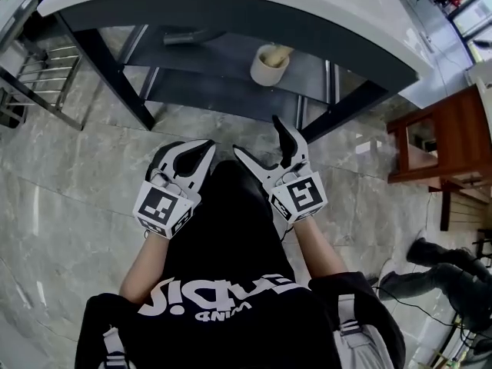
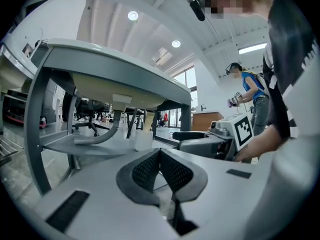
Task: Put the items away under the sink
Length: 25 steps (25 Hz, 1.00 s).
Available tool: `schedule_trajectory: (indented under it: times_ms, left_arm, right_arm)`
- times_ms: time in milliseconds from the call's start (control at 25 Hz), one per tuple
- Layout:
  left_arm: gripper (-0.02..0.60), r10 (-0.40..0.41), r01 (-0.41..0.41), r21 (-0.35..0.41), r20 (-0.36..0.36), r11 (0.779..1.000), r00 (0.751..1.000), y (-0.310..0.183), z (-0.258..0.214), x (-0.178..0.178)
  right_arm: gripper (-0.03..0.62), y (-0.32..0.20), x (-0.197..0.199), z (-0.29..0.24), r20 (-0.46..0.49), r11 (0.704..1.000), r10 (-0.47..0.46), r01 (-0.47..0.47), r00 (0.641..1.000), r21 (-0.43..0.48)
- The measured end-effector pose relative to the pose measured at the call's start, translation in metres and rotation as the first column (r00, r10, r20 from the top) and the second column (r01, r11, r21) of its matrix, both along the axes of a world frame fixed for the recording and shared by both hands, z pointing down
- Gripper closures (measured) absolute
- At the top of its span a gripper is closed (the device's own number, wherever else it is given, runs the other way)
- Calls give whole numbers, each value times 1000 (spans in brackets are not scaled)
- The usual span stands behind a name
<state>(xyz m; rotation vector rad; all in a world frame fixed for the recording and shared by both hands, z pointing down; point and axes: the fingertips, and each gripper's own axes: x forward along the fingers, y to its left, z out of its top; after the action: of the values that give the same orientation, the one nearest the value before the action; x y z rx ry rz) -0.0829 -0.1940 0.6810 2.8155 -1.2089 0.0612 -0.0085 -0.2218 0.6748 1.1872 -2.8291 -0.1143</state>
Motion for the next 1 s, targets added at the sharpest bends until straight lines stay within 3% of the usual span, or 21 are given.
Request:
schedule_trajectory:
  times_ms: [40,160,280,480,640,760,1000]
  left_arm:
    - [563,1,-1,0,-1,1000,1000,0,1,2]
    - [563,6,-6,-2,4,1000,1000,-1,2,8]
    - [563,8,-8,-11,7,1000,1000,0,3,11]
    - [563,13,-14,-50,-12,999,1000,-5,-3,12]
    - [563,1,-1,-33,22,999,1000,-10,-42,7]
    - [563,2,-1,-52,25,999,1000,-4,-104,-2]
    - [563,24,-22,-69,17,997,1000,4,-263,-9]
  right_arm:
    - [170,3,0,-1,4,1000,-3,3,1000,10]
    - [387,10,0,-5,6,999,-8,8,1000,43]
    - [558,15,-3,-6,21,998,-36,35,999,49]
    - [576,13,-12,-15,31,994,-102,101,994,31]
    - [575,9,-12,-52,10,995,-103,103,995,-11]
    - [576,17,-15,-117,-6,993,-116,116,993,-29]
    - [575,28,-30,-272,63,991,-97,103,993,-91]
